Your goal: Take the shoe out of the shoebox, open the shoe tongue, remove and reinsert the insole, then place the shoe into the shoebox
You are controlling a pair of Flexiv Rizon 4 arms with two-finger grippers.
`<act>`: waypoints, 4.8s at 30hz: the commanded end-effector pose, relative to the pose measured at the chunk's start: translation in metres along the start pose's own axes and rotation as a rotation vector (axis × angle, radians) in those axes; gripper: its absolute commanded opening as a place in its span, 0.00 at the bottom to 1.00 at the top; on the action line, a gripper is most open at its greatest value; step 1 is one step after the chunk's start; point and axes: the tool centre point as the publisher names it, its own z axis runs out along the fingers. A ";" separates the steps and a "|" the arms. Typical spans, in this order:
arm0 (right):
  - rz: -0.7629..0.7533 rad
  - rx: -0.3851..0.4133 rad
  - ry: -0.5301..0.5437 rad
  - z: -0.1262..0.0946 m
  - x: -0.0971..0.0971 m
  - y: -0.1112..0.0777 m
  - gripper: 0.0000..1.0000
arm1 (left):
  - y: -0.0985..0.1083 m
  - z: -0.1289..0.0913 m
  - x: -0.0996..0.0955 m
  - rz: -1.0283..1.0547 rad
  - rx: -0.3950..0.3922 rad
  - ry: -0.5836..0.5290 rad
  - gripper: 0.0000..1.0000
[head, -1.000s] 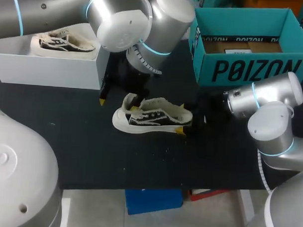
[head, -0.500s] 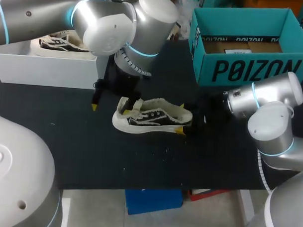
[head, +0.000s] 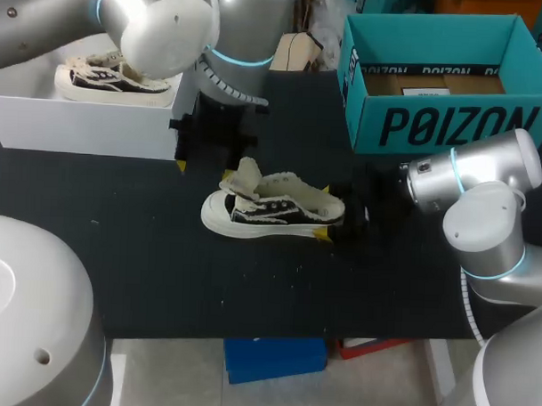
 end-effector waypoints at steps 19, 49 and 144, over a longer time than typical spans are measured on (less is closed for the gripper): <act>0.002 0.001 -0.002 0.002 -0.001 -0.003 0.00 | -0.036 -0.035 0.078 1.121 -0.081 0.250 0.00; 0.002 0.001 -0.002 0.002 -0.001 -0.003 0.00 | -0.041 -0.018 0.110 1.273 0.135 0.484 0.00; 0.002 0.001 -0.002 0.002 -0.001 -0.003 0.00 | 0.013 0.093 0.172 1.648 -0.070 0.596 0.00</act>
